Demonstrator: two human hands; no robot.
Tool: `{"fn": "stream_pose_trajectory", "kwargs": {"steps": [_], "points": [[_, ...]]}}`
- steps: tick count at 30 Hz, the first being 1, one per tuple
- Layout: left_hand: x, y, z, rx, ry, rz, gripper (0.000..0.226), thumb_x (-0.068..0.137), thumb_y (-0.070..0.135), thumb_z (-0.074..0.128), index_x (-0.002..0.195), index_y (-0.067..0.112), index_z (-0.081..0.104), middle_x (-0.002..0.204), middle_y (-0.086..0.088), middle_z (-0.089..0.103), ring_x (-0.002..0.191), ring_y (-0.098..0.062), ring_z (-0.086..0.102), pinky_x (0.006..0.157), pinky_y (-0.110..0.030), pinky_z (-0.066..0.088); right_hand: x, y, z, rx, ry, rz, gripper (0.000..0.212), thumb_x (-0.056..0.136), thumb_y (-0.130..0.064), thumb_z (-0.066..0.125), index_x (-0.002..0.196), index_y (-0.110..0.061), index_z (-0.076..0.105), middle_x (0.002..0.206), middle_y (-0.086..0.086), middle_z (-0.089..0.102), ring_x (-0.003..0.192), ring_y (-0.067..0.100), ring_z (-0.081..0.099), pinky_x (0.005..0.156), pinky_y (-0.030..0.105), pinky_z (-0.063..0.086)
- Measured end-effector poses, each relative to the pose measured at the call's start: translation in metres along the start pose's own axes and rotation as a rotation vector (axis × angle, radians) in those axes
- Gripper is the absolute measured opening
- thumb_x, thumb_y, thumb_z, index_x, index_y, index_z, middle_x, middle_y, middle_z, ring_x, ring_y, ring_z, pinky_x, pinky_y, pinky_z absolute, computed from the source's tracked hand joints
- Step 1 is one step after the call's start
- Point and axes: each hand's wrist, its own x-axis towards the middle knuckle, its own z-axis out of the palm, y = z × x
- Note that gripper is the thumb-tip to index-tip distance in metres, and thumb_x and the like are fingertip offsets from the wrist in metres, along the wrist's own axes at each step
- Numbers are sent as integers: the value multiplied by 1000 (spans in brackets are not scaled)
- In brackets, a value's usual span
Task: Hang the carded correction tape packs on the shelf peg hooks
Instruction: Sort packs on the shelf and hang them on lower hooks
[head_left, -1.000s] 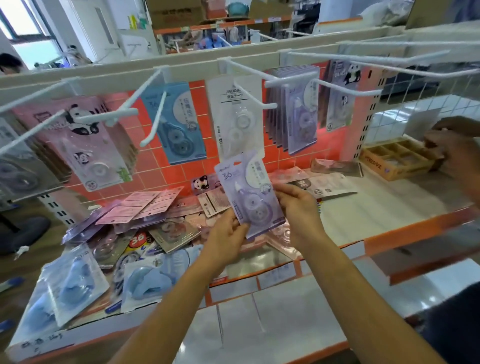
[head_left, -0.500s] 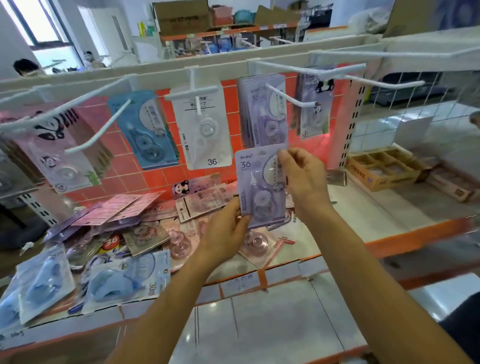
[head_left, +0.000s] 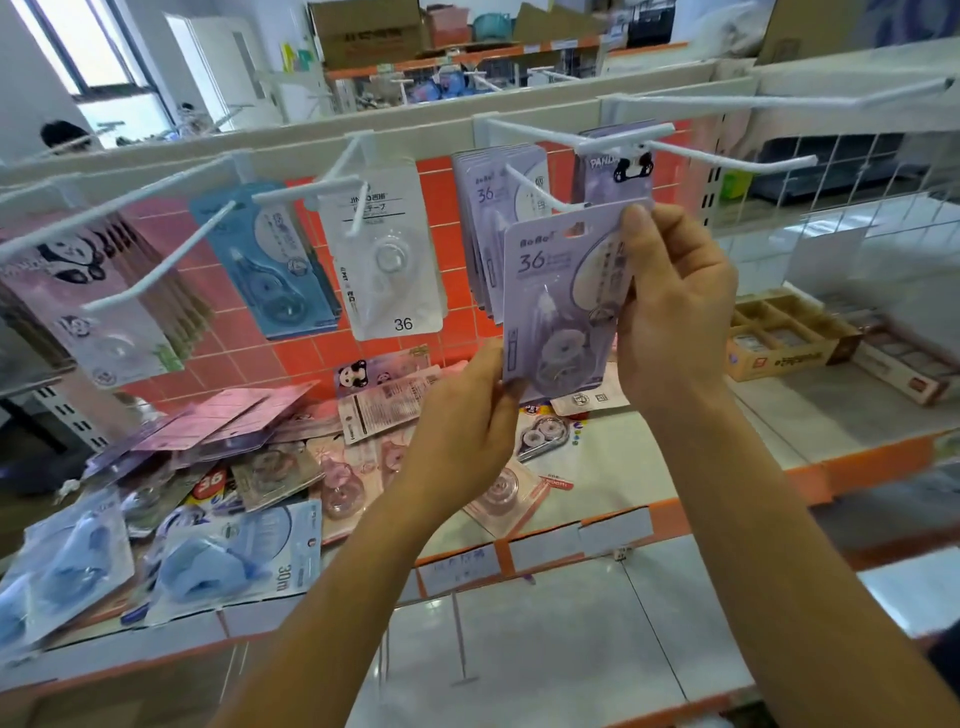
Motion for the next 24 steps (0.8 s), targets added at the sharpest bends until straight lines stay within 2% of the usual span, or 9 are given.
{"fn": "stream_pose_trajectory", "kwargs": {"steps": [4, 8, 12, 15, 18, 20, 24], "points": [[4, 4, 0, -43, 9, -6, 20, 94, 19, 47, 108, 6, 53, 82, -8, 64, 66, -23, 58, 60, -43, 49, 5, -3, 1, -40, 6, 2, 10, 88, -21, 58, 85, -14, 63, 82, 3, 66, 81, 22, 60, 80, 46, 51], [6, 7, 1, -60, 23, -19, 19, 94, 16, 49, 110, 7, 54, 84, -8, 65, 67, -23, 60, 61, -44, 50, 7, -4, 1, -46, 21, -1, 9, 88, -22, 58, 85, -15, 63, 83, 4, 65, 83, 22, 60, 83, 47, 51], [9, 6, 3, -47, 22, -34, 15, 95, 9, 54, 109, 5, 54, 83, -9, 67, 62, -18, 58, 57, -34, 47, 12, 2, 1, -75, 44, -7, 8, 92, -17, 58, 85, -16, 63, 81, -1, 66, 81, 17, 61, 79, 40, 52], [16, -4, 10, -84, 9, -130, 13, 94, 9, 54, 105, 3, 54, 88, -12, 68, 74, -26, 63, 68, -42, 51, 22, 15, 3, -172, 8, 15, 13, 91, -5, 58, 88, -17, 62, 79, -6, 67, 78, 9, 64, 76, 32, 55], [34, -21, 16, -60, 39, -229, 21, 94, 12, 55, 112, 2, 56, 96, -10, 67, 84, -27, 64, 74, -46, 53, 39, 35, 5, -333, -40, 4, 15, 85, -5, 61, 91, -18, 59, 81, -2, 63, 77, 11, 59, 76, 36, 53], [50, -31, 18, -16, 62, -257, 20, 94, 13, 55, 111, 2, 57, 96, -11, 67, 83, -27, 62, 73, -42, 53, 55, 49, 10, -407, -44, 6, 14, 86, -7, 62, 92, -17, 56, 78, -6, 59, 70, 6, 55, 68, 28, 51], [79, -45, 19, 103, 57, -328, 15, 94, 14, 54, 101, 1, 58, 92, -16, 66, 83, -33, 60, 71, -38, 49, 87, 68, 25, -561, -35, 19, 16, 85, -8, 64, 85, -17, 51, 71, -14, 50, 61, -4, 46, 56, 9, 36]]}}
